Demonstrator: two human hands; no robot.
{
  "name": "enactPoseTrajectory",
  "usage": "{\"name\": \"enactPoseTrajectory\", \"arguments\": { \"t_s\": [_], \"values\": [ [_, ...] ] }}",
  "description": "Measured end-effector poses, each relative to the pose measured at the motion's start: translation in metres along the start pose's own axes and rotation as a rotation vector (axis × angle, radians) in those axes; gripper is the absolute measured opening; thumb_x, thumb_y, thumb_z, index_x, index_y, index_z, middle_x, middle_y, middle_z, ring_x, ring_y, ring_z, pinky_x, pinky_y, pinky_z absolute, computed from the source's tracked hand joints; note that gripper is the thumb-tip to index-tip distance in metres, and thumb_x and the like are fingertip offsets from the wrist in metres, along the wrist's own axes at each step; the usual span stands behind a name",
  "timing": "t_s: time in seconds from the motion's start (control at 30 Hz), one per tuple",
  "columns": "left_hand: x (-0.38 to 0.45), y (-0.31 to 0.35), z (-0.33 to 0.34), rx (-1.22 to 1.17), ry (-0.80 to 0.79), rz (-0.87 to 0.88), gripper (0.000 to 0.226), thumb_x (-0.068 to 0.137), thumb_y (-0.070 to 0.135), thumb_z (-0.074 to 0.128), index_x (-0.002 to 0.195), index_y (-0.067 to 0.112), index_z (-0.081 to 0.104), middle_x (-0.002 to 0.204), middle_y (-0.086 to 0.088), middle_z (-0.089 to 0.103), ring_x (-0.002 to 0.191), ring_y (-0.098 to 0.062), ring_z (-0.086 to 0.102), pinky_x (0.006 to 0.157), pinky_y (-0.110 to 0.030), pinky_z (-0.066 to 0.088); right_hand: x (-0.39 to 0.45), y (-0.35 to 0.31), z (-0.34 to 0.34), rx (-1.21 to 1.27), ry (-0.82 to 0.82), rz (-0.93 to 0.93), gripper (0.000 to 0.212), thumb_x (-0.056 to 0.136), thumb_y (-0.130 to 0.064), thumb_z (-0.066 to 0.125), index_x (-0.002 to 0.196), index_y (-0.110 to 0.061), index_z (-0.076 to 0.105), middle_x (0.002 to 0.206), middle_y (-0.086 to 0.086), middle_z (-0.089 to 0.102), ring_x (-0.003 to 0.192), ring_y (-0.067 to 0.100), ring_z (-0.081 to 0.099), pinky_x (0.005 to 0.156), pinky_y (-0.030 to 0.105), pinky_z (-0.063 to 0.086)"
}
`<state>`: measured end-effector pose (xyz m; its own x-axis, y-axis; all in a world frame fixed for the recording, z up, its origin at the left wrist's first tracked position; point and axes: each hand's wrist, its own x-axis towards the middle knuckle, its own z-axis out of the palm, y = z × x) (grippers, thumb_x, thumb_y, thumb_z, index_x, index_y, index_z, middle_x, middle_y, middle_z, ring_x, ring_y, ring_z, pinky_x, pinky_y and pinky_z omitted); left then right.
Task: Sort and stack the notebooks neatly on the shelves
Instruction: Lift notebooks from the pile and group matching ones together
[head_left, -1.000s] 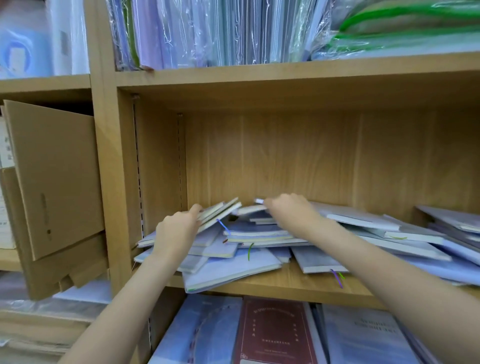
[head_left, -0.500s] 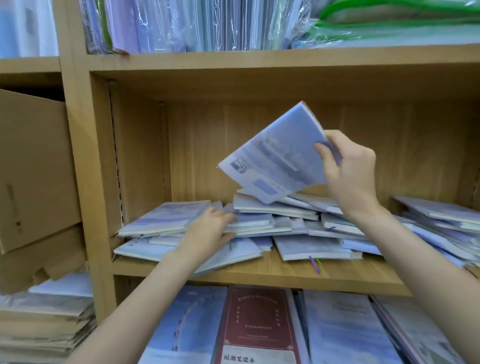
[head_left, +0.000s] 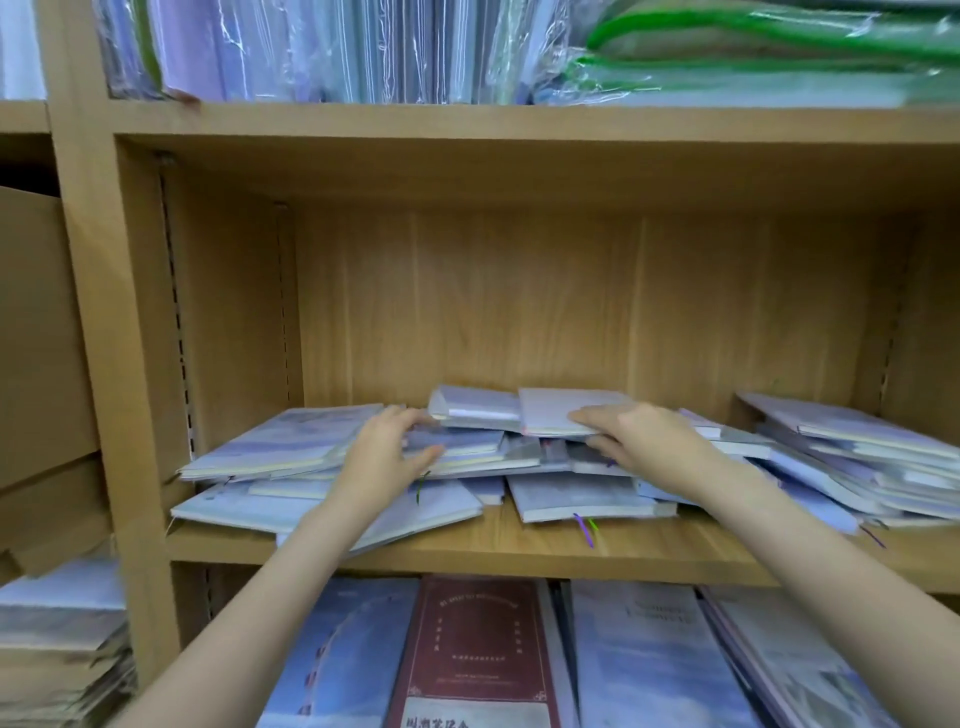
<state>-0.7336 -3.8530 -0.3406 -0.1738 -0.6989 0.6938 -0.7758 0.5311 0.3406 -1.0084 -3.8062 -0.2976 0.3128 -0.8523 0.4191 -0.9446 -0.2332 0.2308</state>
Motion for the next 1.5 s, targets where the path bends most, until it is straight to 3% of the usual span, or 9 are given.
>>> {"name": "enactPoseTrajectory", "arguments": {
  "t_s": [0.33, 0.43, 0.6, 0.73, 0.9, 1.0, 1.1, 1.23, 1.5],
  "values": [
    [0.063, 0.005, 0.004, -0.03, -0.262, -0.4, 0.024, 0.091, 0.028, 0.057, 0.107, 0.012, 0.066, 0.102, -0.008, 0.062, 0.102, -0.026, 0.058, 0.074, -0.024, 0.041, 0.08, -0.04, -0.022, 0.34, -0.236, -0.087, 0.059, 0.09, -0.051, 0.052, 0.135, -0.014, 0.047, 0.137, 0.006, 0.049, 0.125, 0.023, 0.046, 0.102, 0.036, 0.039],
    [0.077, 0.001, 0.014, -0.113, -0.257, -0.519, 0.024, 0.088, 0.023, 0.062, 0.105, 0.005, 0.064, 0.096, -0.009, 0.063, 0.093, -0.025, 0.059, 0.07, -0.024, 0.038, 0.114, -0.057, -0.009, 0.266, -0.318, -0.117, 0.048, 0.087, -0.044, 0.061, 0.118, -0.007, 0.056, 0.116, 0.009, 0.057, 0.106, 0.027, 0.054, 0.083, 0.035, 0.046],
    [0.089, -0.004, 0.021, -0.487, -0.104, -0.717, 0.024, 0.081, 0.006, 0.07, 0.098, 0.001, 0.055, 0.067, -0.008, 0.055, 0.064, -0.019, 0.051, 0.063, -0.027, 0.042, 0.13, -0.068, 0.0, 0.172, -0.176, -0.172, 0.028, 0.088, -0.033, 0.063, 0.098, -0.007, 0.062, 0.082, 0.007, 0.054, 0.077, 0.026, 0.052, 0.055, 0.031, 0.039],
    [0.077, 0.01, 0.006, -0.784, 0.104, -0.706, 0.041, 0.082, 0.0, 0.066, 0.118, 0.005, 0.046, 0.096, -0.02, 0.062, 0.074, -0.022, 0.055, 0.07, -0.03, 0.046, 0.127, -0.058, -0.012, 0.39, -0.135, -0.086, 0.048, 0.081, -0.04, 0.07, 0.119, -0.012, 0.063, 0.115, 0.006, 0.062, 0.099, 0.024, 0.06, 0.082, 0.039, 0.053],
    [0.023, 0.019, -0.033, -0.823, 0.482, -0.54, 0.036, 0.083, 0.004, 0.065, 0.106, 0.016, 0.04, 0.073, -0.002, 0.059, 0.073, -0.017, 0.056, 0.072, -0.026, 0.045, 0.115, -0.068, -0.032, 0.261, -0.182, -0.106, 0.075, 0.077, -0.059, 0.065, 0.133, -0.012, 0.048, 0.132, 0.007, 0.052, 0.116, 0.025, 0.05, 0.094, 0.04, 0.045],
    [-0.016, 0.03, -0.051, -0.845, 0.517, -0.5, 0.034, 0.086, 0.006, 0.062, 0.108, 0.015, 0.037, 0.075, -0.005, 0.059, 0.073, -0.015, 0.055, 0.07, -0.025, 0.044, 0.096, -0.1, -0.031, 0.314, -0.098, -0.337, 0.073, 0.077, -0.05, 0.068, 0.135, -0.013, 0.044, 0.134, 0.006, 0.051, 0.124, 0.022, 0.042, 0.1, 0.037, 0.037],
    [-0.044, 0.031, -0.053, -0.946, 0.374, -0.614, 0.035, 0.089, 0.009, 0.059, 0.116, 0.014, 0.037, 0.076, -0.007, 0.061, 0.074, -0.018, 0.059, 0.081, -0.033, 0.048, 0.073, -0.145, -0.014, 0.1, 0.094, -0.396, 0.024, 0.086, -0.015, 0.06, 0.11, -0.009, 0.059, 0.102, 0.012, 0.06, 0.101, 0.027, 0.051, 0.07, 0.032, 0.034],
    [-0.068, -0.002, -0.077, -1.055, 0.307, -0.803, 0.039, 0.097, 0.023, 0.048, 0.13, 0.008, 0.035, 0.1, -0.014, 0.061, 0.087, -0.022, 0.061, 0.082, -0.037, 0.05, 0.052, -0.154, 0.006, 0.15, 0.597, -0.359, 0.033, 0.045, 0.008, 0.078, 0.068, -0.013, 0.066, 0.055, 0.001, 0.058, 0.06, 0.021, 0.056, 0.048, 0.023, 0.028],
    [-0.093, 0.011, -0.148, -1.149, 0.106, -0.737, 0.022, 0.09, 0.006, 0.051, 0.108, 0.012, 0.064, 0.1, -0.008, 0.065, 0.086, -0.015, 0.061, 0.062, -0.019, 0.057, 0.002, -0.15, -0.012, 0.373, 0.929, -0.646, 0.027, 0.088, 0.004, 0.051, 0.101, -0.007, 0.072, 0.098, 0.001, 0.071, 0.084, 0.026, 0.059, 0.065, 0.036, 0.052]
  ]
}}
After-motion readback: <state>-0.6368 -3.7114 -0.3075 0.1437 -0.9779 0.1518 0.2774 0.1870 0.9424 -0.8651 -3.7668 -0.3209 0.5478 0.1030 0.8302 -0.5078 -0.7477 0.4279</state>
